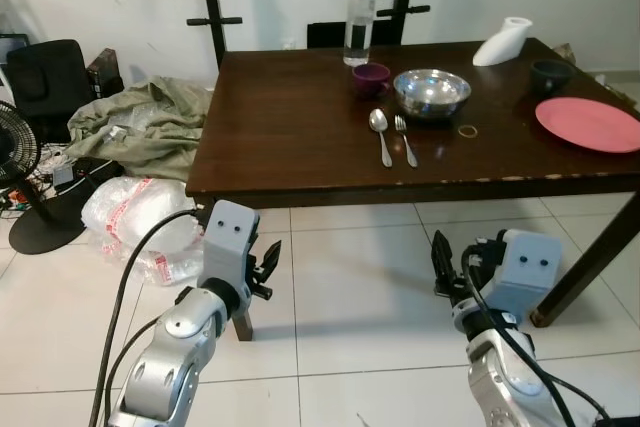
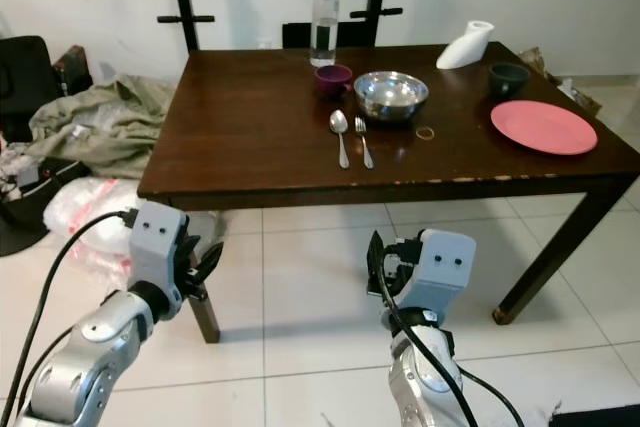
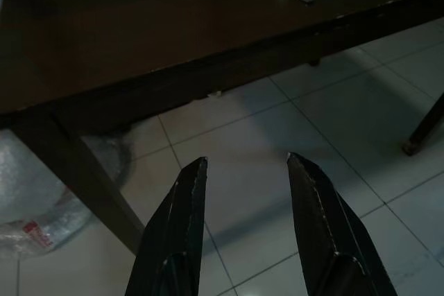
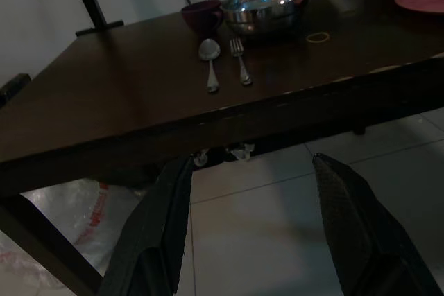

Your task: Setting the table

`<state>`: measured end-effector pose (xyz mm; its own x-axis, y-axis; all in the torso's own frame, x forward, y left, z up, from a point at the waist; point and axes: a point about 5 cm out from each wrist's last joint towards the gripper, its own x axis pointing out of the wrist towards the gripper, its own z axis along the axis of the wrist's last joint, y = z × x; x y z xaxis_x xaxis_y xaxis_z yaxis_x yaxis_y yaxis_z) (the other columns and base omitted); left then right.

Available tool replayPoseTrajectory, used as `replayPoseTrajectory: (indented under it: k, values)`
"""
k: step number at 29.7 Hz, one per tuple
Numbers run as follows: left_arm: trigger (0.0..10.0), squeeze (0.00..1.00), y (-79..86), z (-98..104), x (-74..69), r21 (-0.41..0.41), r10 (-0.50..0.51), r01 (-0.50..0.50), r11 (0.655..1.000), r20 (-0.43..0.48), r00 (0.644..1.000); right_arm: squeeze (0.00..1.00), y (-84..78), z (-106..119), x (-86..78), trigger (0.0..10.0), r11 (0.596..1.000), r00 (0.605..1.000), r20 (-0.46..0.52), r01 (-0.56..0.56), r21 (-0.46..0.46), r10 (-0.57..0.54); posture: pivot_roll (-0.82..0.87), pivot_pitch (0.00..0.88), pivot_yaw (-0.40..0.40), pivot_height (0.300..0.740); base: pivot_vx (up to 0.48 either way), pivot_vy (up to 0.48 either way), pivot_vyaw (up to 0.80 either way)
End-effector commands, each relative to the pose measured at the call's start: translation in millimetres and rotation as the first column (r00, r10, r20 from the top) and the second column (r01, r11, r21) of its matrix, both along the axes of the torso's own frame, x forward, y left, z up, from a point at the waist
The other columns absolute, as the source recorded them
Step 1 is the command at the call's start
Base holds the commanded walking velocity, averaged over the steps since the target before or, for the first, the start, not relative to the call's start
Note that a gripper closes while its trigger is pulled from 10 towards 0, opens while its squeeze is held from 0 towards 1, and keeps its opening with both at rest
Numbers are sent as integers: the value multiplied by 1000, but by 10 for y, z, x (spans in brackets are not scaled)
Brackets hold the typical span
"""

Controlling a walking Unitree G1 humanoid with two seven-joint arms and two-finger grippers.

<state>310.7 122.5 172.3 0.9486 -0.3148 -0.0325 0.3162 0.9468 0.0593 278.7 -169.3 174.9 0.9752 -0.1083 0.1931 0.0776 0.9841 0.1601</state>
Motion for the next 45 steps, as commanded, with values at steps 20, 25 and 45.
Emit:
replayPoseTrajectory:
  k: [20,25,45]
  values:
    - [10000,0,45,-92,10,17,33,-32,999,-44,998,0,68,-51,-15,10000,998,998,-30,-54,-17,53,-3,137,121,740,0,0,486]
    - [10000,0,44,-93,10,17,34,-33,999,-45,998,0,67,-52,-18,10000,998,998,-31,-54,-17,54,-2,136,121,740,0,0,783]
    - [10000,0,59,-115,15,26,55,-54,998,-51,997,0,77,-45,-9,10000,998,998,-28,-62,-25,61,0,131,120,740,0,0,784]
